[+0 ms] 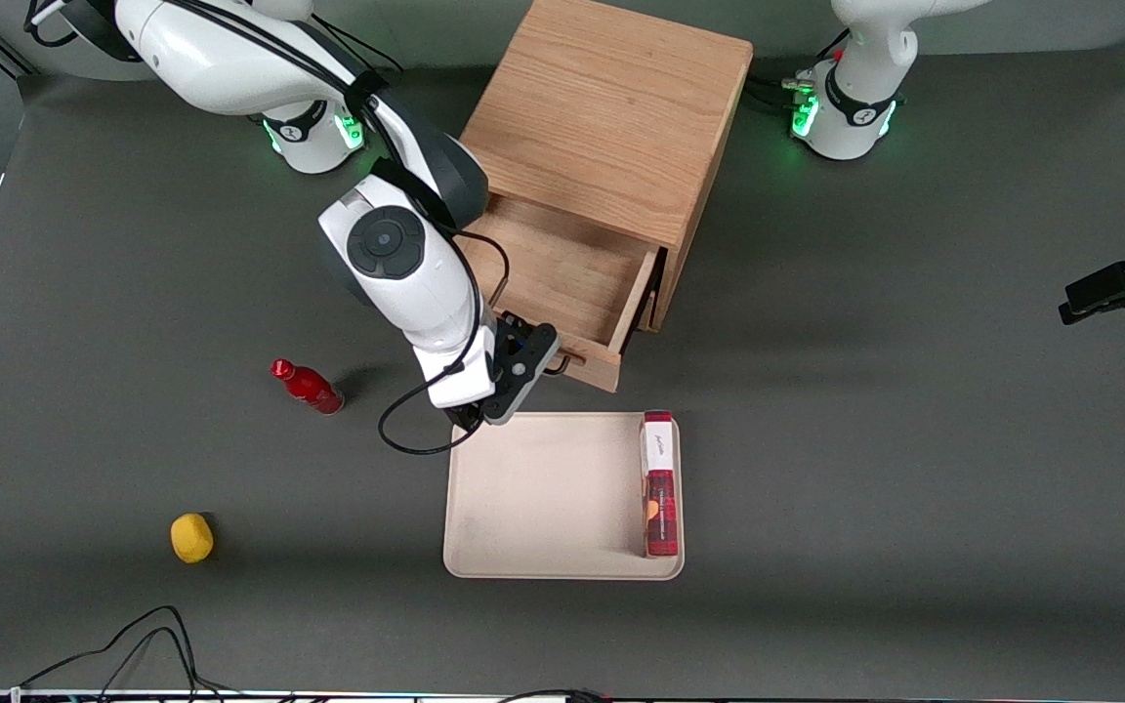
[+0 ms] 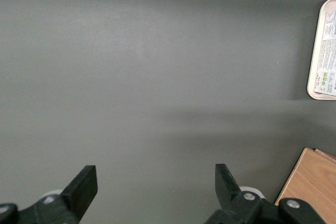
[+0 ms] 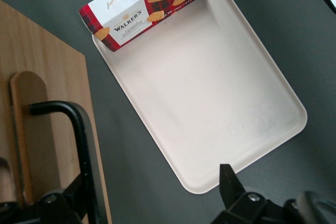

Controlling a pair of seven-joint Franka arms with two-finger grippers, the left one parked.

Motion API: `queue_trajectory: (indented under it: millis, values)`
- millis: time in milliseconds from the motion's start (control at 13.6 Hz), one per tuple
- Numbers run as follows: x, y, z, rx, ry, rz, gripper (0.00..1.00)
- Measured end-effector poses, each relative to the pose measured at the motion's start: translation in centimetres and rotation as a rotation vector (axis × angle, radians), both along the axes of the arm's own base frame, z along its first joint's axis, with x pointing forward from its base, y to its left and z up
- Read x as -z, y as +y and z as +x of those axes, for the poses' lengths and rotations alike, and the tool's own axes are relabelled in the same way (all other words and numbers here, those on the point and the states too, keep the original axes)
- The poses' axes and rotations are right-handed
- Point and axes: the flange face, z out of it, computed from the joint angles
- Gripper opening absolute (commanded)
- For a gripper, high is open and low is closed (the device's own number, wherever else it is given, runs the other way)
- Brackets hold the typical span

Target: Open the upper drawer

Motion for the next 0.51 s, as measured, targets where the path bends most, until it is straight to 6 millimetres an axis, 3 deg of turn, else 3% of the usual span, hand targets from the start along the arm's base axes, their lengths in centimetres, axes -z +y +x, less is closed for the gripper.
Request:
queue_trajectory:
  millis: [514]
  values:
    - [-0.03, -1.05, 1.06, 0.014, -0.004, 0.004, 1.00]
